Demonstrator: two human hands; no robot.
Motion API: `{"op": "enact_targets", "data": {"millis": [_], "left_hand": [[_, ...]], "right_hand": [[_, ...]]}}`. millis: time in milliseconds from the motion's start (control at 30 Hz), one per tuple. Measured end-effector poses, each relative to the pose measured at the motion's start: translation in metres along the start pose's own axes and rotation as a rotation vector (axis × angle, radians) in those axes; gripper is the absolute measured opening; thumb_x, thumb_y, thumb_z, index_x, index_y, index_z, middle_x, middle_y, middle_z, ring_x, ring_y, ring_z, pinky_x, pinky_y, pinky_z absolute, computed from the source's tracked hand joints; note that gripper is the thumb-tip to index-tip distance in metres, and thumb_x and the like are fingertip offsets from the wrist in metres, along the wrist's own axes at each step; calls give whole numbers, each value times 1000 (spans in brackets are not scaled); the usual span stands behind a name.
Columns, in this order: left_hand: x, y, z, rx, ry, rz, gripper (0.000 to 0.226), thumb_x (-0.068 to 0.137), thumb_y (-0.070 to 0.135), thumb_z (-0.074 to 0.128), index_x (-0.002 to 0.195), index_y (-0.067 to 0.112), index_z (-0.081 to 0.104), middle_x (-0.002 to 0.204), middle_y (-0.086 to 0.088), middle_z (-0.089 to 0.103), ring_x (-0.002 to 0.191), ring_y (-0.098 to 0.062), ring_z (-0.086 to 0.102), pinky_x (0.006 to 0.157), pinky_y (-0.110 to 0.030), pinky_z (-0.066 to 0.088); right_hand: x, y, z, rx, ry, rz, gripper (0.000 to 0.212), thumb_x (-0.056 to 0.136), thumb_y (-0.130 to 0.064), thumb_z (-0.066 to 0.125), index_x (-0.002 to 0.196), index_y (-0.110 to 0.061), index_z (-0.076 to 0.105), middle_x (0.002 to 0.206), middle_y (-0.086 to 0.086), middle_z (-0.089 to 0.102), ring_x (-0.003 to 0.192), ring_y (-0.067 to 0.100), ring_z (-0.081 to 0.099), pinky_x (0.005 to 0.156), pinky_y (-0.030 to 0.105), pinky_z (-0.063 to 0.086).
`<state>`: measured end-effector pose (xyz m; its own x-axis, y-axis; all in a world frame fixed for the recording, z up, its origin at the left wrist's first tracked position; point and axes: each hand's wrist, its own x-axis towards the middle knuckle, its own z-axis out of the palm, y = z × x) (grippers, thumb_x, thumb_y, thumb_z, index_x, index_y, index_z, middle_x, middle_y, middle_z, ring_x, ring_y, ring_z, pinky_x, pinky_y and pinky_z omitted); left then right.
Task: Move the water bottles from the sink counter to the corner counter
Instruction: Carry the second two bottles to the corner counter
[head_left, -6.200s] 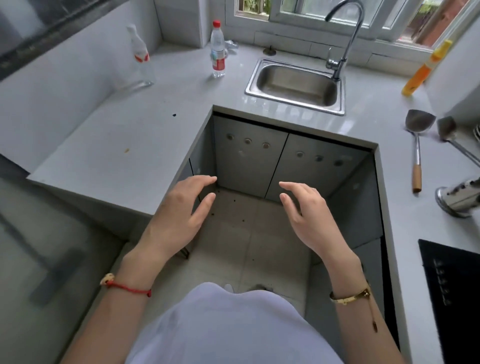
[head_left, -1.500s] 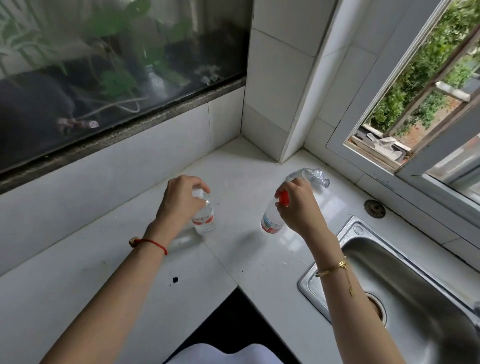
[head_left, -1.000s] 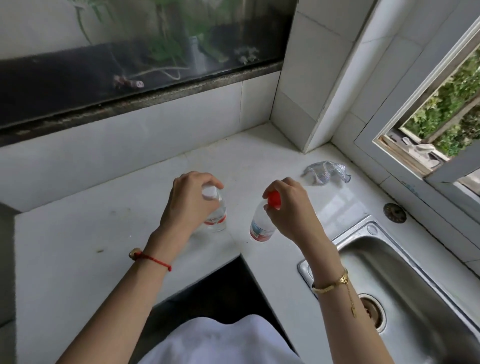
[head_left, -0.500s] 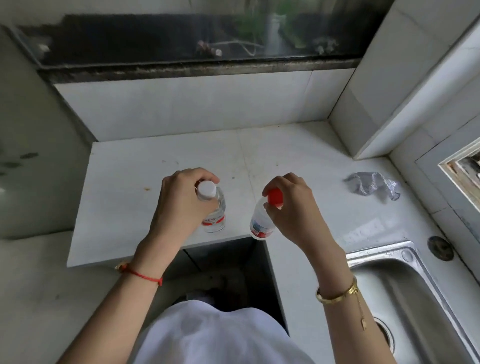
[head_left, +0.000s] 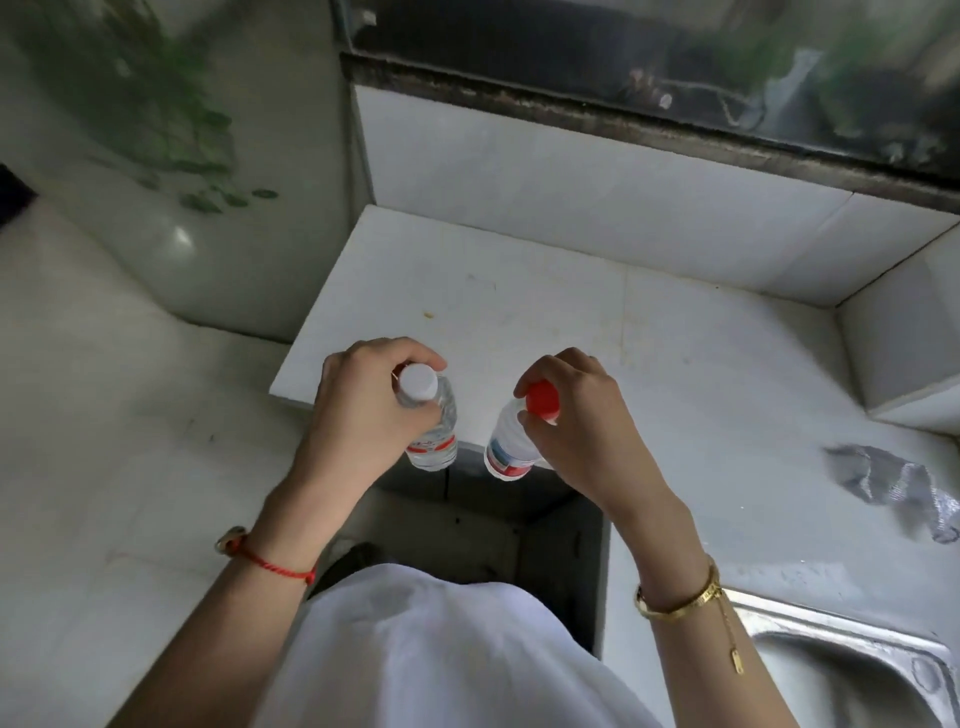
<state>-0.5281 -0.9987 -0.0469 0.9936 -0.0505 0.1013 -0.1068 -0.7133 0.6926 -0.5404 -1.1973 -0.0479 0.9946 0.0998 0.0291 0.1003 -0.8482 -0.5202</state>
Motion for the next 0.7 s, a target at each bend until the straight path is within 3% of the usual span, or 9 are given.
{"op": "enact_targets", "data": {"millis": [200,300,567,700], "left_hand": [[-19,-37,-38,-4,121,-103,32,59,7,75,86,24,72,80,16,70,70,12,57,63,3,33],[-29,-58,-61,14,202,-152,32,58,7,76,86,24,73,82,15,72,74,3,60,65,2,36],[-60,-122,-134,79,363,-281,32,59,4,74,86,21,73,85,10,73,74,-7,61,70,-22,48],[-76,-159,-170,100,392,-361,29,62,7,75,88,21,73,87,9,72,75,-5,58,68,-10,41]], "right_hand": [[26,-47,30,-11,-84,-150,23,78,-7,66,97,-20,63,108,-2,59,103,16,53,77,16,42],[39,-76,49,3,-139,-220,24,77,-4,64,96,-19,64,105,-2,58,102,17,52,76,18,40],[67,-168,110,11,-259,-390,25,75,-5,63,96,-19,63,104,0,60,101,17,50,74,18,37],[77,-219,144,44,-319,-448,23,73,-5,62,93,-17,65,100,1,59,97,17,50,72,15,34]]}}
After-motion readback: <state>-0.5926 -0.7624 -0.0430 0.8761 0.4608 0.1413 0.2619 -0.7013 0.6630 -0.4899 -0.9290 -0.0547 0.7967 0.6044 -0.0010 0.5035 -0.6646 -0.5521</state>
